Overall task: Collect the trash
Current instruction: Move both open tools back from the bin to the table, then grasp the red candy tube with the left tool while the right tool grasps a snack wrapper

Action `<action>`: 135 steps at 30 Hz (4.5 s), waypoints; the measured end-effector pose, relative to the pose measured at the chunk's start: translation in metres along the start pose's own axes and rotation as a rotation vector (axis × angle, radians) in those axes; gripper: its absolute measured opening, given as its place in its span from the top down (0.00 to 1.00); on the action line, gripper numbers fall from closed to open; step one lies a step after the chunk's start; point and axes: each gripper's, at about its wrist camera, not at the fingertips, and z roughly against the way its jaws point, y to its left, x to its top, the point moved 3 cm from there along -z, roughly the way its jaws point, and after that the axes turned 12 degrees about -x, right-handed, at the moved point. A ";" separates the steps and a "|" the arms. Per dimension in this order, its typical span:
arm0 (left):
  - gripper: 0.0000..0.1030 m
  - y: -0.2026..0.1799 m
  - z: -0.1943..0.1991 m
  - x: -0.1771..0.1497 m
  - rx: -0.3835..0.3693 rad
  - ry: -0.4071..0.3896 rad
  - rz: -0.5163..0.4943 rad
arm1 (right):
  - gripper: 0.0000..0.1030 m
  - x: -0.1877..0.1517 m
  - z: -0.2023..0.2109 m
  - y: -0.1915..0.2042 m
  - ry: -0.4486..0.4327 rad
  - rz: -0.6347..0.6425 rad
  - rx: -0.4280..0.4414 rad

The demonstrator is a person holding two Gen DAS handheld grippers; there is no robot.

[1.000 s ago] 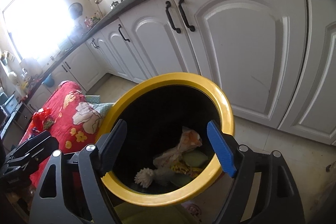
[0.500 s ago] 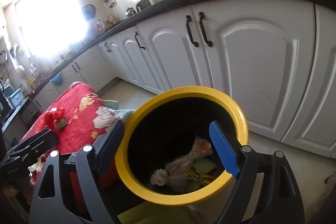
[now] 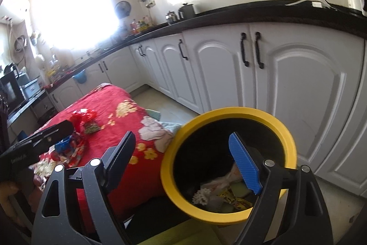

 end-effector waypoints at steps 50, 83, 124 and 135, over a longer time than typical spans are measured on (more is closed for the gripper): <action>0.11 0.180 0.099 0.009 0.280 -0.111 0.242 | 0.24 -0.034 -0.001 0.203 0.096 0.314 0.312; 0.55 0.248 0.045 -0.053 0.080 0.137 0.391 | 0.76 -0.078 -0.060 0.257 0.287 0.391 0.362; 0.74 0.224 0.079 -0.027 0.047 0.100 0.310 | 0.90 -0.041 -0.014 0.217 0.162 0.285 0.421; 0.74 0.178 0.094 0.006 0.023 0.017 0.208 | 0.90 -0.020 -0.007 0.184 0.107 0.215 0.377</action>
